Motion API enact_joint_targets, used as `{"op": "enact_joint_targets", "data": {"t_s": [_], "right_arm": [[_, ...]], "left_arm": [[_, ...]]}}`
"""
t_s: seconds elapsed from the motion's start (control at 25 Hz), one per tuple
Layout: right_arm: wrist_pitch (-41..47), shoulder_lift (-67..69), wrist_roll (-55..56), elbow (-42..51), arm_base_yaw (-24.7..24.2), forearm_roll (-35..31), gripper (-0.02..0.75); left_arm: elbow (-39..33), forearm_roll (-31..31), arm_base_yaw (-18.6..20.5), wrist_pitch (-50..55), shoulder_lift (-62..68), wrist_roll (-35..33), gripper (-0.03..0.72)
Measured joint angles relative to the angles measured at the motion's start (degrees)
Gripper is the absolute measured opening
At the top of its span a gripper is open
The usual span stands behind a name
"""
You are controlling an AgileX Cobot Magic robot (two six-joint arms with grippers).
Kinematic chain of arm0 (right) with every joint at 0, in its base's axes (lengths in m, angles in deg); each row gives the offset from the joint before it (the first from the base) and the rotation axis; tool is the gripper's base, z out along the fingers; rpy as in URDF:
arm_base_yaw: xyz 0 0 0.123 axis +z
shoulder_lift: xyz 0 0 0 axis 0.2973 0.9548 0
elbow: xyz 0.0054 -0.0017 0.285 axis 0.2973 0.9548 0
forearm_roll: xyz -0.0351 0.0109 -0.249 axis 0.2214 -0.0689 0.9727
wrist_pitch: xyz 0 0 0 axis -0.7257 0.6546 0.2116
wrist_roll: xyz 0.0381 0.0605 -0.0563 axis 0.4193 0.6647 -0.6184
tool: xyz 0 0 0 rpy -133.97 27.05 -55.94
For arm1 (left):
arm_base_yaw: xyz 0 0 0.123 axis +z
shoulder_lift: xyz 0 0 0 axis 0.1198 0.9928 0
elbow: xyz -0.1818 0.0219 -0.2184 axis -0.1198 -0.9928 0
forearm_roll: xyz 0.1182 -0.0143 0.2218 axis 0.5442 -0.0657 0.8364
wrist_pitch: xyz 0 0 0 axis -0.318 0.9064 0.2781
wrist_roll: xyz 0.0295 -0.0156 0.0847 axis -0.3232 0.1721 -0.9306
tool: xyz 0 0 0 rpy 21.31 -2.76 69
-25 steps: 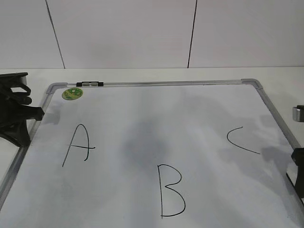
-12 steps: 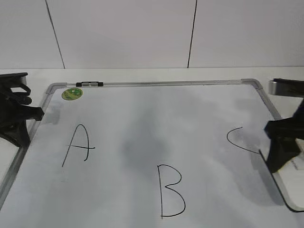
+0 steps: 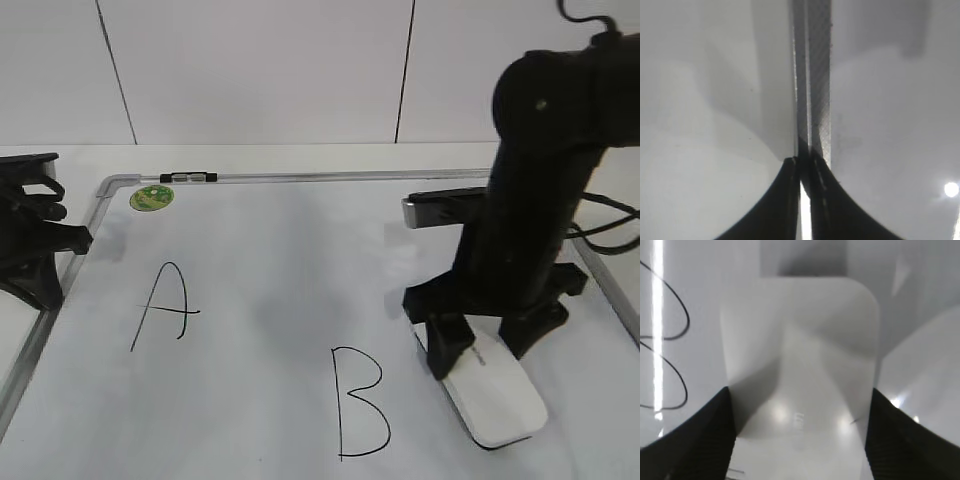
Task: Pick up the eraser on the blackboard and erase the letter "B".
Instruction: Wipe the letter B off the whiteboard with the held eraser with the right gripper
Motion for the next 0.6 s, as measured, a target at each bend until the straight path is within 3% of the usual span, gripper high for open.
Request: {"op": "enact_joint_targets", "data": {"t_s": [0.28,0.6], "right_arm": [[0.61,8.87,0.35,-8.58,1.69,1.71,0.538],[2.47,10.49,0.35,-10.32,4.48,3.22,0.538]], "left_arm": [[0.00,0.00,0.00,0.26,0.00,0.00,0.016],[0.04,0.31,0.00,0.74,0.09,0.00,0.016]]}}
